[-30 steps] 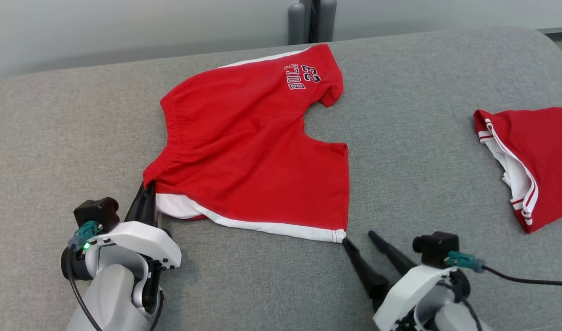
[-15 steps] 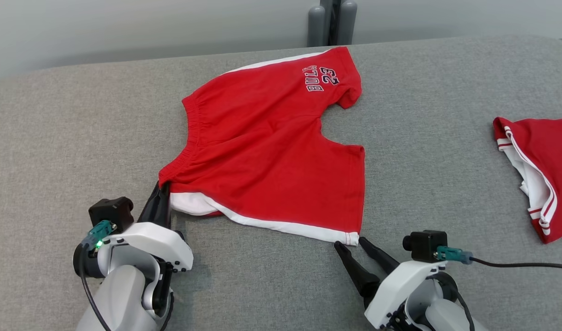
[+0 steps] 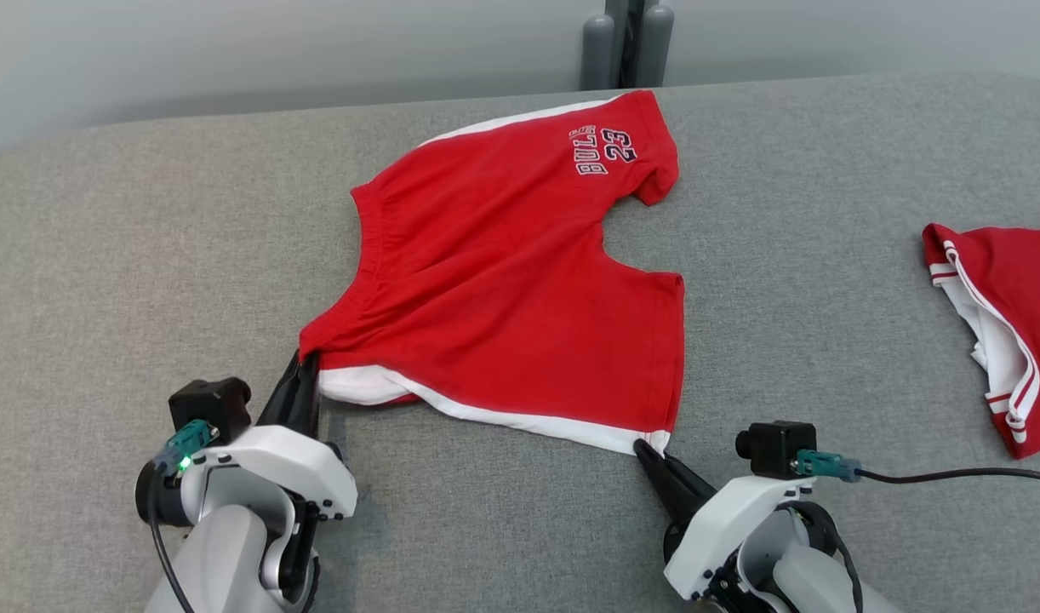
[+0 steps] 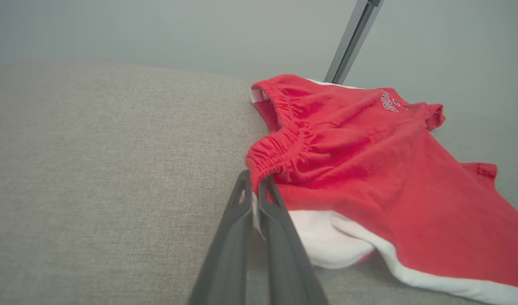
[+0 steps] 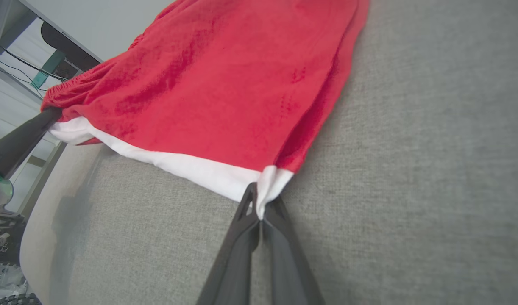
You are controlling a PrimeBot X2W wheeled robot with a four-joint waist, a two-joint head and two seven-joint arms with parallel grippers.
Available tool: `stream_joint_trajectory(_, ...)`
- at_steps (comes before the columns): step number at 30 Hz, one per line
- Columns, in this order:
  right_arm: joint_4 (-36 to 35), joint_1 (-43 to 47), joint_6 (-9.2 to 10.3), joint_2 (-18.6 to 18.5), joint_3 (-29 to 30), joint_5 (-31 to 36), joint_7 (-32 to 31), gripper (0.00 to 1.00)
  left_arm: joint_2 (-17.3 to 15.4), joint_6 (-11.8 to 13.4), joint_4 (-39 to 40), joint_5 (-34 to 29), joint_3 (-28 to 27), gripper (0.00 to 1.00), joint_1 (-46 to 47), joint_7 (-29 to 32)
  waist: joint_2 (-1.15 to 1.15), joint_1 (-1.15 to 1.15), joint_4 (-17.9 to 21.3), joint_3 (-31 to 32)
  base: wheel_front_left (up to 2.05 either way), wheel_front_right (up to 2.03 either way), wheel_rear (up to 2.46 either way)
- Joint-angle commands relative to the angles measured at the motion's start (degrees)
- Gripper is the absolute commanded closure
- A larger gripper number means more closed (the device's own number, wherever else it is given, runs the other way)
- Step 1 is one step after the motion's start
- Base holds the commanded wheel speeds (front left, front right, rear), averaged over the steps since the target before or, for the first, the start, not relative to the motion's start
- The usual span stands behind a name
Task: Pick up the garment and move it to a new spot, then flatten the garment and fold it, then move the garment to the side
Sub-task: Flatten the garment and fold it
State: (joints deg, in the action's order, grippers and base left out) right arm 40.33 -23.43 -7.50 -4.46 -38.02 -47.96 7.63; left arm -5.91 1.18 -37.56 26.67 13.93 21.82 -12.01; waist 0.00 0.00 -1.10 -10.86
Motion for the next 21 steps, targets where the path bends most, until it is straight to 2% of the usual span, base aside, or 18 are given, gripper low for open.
stream_joint_trajectory(1, 0.75, 0.21, 0.02, -0.92, -0.25, -0.59, 0.53, 1.00, -0.41, 0.38, 0.33, 0.15, -0.05, 1.00, -0.40, 0.09, 0.00, 0.00, 0.13, 0.31, 0.00, 0.00, 0.00)
stream_joint_trajectory(8, -1.13, -3.05, 0.01, -4.56, 0.74, 1.48, 3.84, 1.00, -1.78, -0.66, 2.43, -0.18, 1.43, 1.00, -1.90, 2.88, 0.00, 0.00, 0.70, 2.39, 0.00, 0.00, 0.00)
stream_joint_trajectory(15, -6.62, -7.15, 0.01, -8.96, 2.80, 3.85, 4.52, 1.00, -4.43, -4.22, 8.63, 1.27, 3.92, 1.00, -3.53, 11.91, 0.00, 0.00, 1.43, 4.78, 0.00, 0.00, 0.00)
stream_joint_trajectory(21, -12.20, -10.59, 0.01, -12.03, 5.21, 5.93, 4.00, 1.00, -6.74, -5.19, 17.48, 2.73, 4.56, 1.00, -2.42, 19.06, 0.00, 0.00, 1.35, 5.92, 0.00, 0.00, 0.00)
